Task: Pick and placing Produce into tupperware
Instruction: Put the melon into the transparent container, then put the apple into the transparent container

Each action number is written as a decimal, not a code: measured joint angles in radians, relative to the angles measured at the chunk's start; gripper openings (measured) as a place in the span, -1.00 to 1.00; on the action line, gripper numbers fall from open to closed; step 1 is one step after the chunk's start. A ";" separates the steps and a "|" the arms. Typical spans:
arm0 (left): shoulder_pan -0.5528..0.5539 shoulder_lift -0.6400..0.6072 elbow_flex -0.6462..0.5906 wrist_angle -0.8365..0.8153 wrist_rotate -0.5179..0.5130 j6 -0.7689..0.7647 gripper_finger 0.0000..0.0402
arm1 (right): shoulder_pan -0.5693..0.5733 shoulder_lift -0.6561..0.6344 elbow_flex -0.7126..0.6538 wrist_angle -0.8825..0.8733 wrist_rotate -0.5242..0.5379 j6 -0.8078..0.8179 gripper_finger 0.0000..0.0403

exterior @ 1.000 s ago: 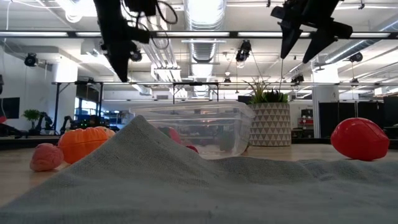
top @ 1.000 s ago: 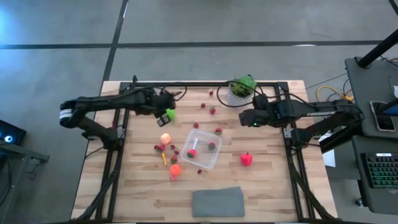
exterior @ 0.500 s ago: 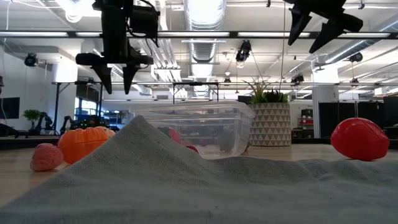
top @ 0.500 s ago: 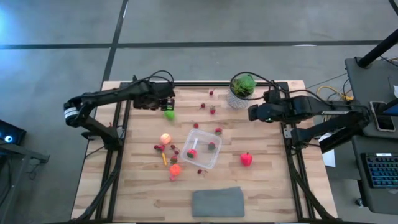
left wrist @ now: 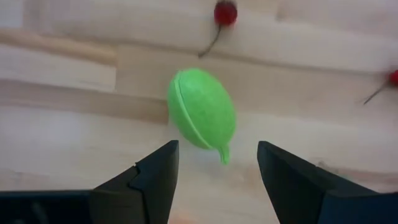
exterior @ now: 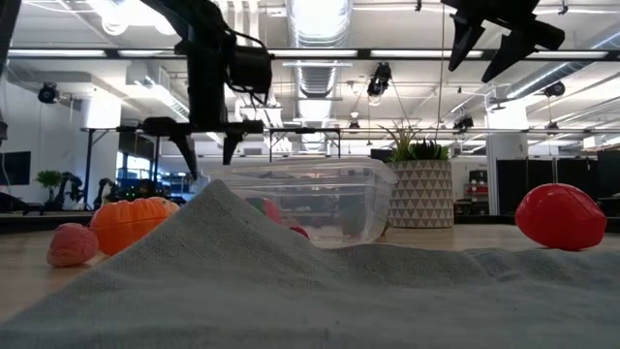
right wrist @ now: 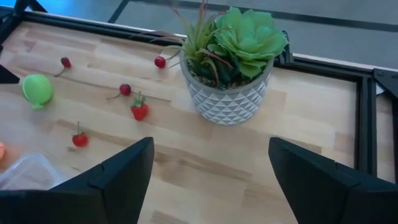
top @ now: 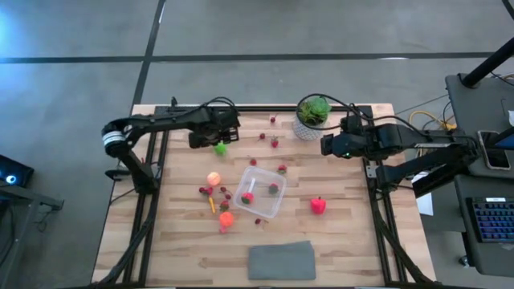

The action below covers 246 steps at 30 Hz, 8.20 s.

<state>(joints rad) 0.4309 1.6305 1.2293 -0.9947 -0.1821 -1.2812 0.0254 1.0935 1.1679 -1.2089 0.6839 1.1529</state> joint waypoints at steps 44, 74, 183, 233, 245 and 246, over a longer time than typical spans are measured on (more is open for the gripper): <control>-0.008 -0.290 -0.381 0.340 -0.009 -0.177 0.02 | -0.235 -0.050 -0.001 -0.013 -0.062 -0.076 0.55; -0.004 -0.108 -0.321 0.410 -0.033 -0.306 0.02 | -0.314 -0.242 -0.001 -0.008 -0.100 -0.454 0.52; -0.149 -0.064 0.023 0.389 0.277 0.453 0.27 | -0.314 -0.215 -0.001 -0.015 -0.100 -0.531 0.51; -0.496 -0.100 -0.060 -0.166 0.071 0.141 0.57 | -0.314 -0.253 -0.001 -0.193 -0.142 -0.545 0.50; -0.496 -0.162 -0.055 0.011 0.072 0.102 0.57 | -0.307 -0.260 -0.046 -0.206 -0.511 -0.570 0.51; -0.496 -0.173 -0.055 0.012 0.071 0.092 0.57 | -0.302 -0.263 -0.066 -0.202 -0.536 -0.575 0.51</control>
<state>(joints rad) -0.0654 1.4579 1.1742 -0.9825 -0.1110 -1.1892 -0.2769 0.8310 1.1017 -1.4105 0.1480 0.5783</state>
